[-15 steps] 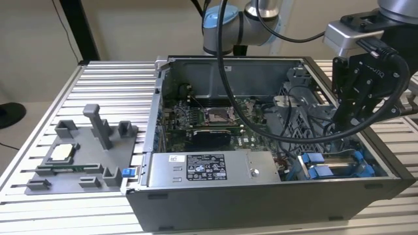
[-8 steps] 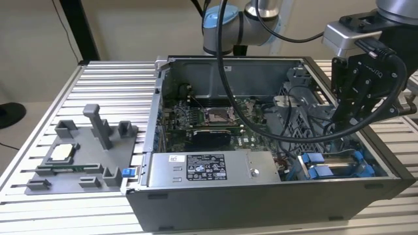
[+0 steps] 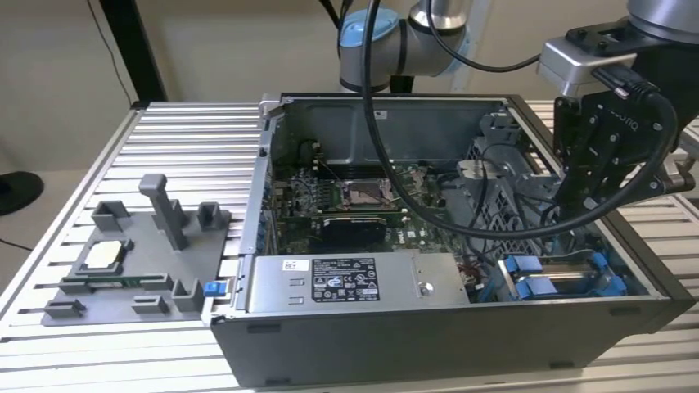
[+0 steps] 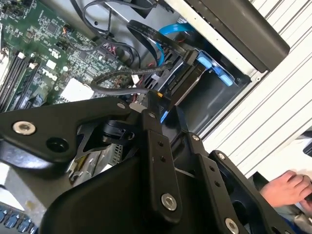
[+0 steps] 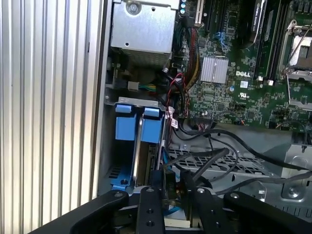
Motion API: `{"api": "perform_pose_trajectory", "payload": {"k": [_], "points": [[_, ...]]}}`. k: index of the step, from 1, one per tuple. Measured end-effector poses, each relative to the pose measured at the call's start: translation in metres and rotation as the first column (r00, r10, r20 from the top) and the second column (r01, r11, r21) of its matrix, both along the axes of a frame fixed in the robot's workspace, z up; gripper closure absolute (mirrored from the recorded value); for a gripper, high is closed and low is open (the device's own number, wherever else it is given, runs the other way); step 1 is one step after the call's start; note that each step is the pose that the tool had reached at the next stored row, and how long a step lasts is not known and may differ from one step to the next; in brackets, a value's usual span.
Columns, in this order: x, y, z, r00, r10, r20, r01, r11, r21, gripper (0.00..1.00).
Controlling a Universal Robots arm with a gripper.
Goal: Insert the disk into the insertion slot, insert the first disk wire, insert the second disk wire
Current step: 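Insert the first disk wire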
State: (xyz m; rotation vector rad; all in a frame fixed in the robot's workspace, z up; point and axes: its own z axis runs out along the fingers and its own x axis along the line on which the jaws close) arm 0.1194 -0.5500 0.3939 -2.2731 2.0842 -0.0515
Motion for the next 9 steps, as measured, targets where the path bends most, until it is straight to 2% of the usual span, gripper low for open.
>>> {"api": "perform_pose_trajectory", "payload": {"k": [1, 9], "points": [[0.0, 0.0001, 0.0, 1.0, 0.0, 0.0, 0.0, 1.0, -0.0001, 1.0], [0.0, 0.0013, -0.0002, 1.0, 0.0, 0.0, 0.0, 1.0, -0.0029, 1.0]]}}
